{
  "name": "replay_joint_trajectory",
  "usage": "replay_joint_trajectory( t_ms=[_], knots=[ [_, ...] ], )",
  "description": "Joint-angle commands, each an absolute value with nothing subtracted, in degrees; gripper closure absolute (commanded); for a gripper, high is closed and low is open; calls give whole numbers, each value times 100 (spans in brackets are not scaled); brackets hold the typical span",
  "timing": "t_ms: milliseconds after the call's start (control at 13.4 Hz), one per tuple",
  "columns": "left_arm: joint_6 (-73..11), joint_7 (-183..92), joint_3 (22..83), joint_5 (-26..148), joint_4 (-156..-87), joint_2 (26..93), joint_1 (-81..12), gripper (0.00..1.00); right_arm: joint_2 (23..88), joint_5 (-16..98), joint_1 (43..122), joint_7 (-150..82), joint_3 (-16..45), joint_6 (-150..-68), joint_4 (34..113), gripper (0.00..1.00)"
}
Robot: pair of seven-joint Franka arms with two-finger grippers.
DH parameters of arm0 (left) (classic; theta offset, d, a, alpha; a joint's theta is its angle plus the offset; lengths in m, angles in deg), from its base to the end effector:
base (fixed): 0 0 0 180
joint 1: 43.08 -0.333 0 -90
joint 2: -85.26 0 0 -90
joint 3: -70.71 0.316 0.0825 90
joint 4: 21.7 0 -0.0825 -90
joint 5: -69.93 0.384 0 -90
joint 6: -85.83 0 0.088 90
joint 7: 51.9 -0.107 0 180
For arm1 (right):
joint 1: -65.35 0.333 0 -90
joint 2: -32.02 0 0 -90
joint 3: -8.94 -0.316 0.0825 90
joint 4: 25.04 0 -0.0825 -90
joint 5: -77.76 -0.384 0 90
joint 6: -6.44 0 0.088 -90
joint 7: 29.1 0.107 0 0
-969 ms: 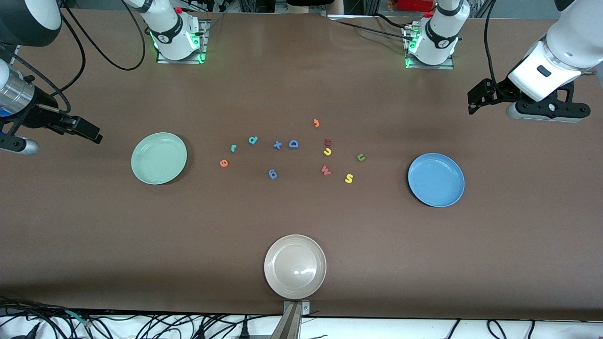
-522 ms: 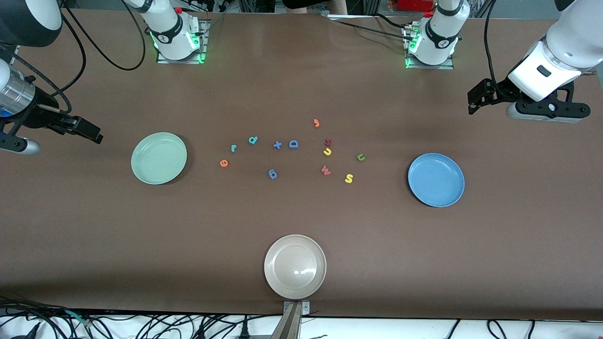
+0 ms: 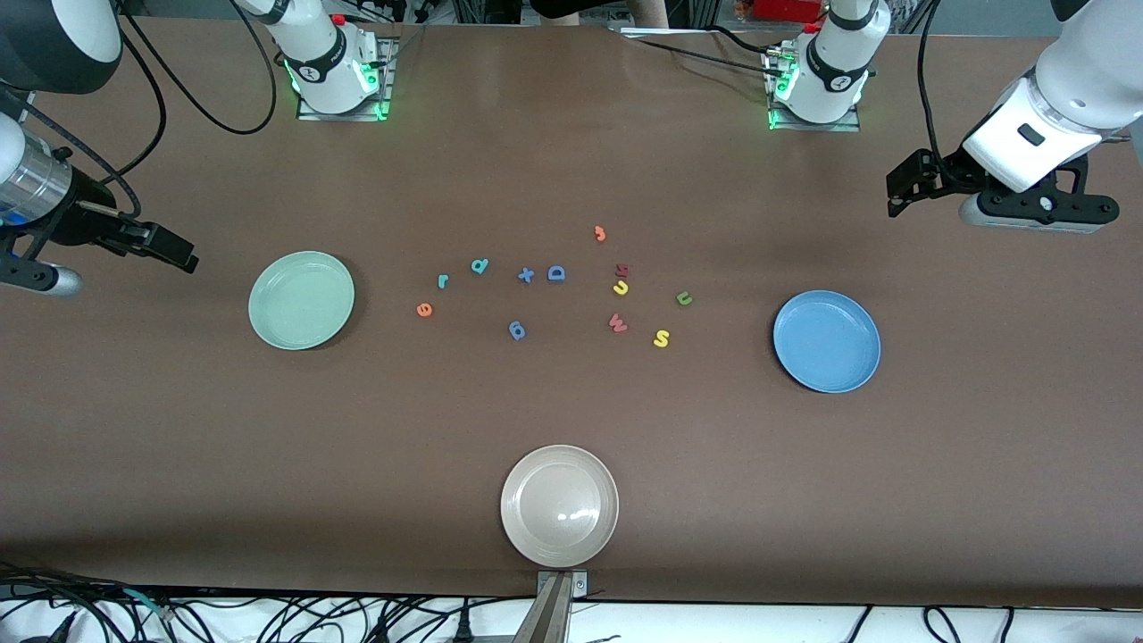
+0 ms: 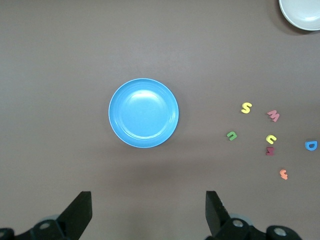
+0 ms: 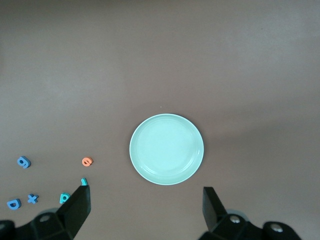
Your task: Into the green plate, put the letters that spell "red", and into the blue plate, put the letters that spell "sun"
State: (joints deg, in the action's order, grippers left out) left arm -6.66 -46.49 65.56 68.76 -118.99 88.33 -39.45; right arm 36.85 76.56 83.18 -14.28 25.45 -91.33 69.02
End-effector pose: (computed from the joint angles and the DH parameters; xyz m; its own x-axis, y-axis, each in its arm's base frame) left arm 0.5325 -0.0856 0.5973 0.9978 -0.0576 -0.0317 -0.0572 -0.9983 0.0126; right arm 0.5857 0.0214 0.5563 0.9717 -0.2356 -0.0147 -0.2355 -0.9718 0.0072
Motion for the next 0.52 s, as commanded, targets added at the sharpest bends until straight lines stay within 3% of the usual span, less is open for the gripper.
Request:
replay_joint_trajectory(
  t_ms=[0, 447],
  knots=[
    [-610, -4601, 6562, 6756, -11733, 8746, -3931, 0, 3694, 7750, 8328, -1372, 2520, -9050, 6839, 1],
    [-610, -4601, 6562, 6756, -11733, 8746, -3931, 0, 3694, 7750, 8354, -1372, 2520, -9050, 6848, 1]
  ],
)
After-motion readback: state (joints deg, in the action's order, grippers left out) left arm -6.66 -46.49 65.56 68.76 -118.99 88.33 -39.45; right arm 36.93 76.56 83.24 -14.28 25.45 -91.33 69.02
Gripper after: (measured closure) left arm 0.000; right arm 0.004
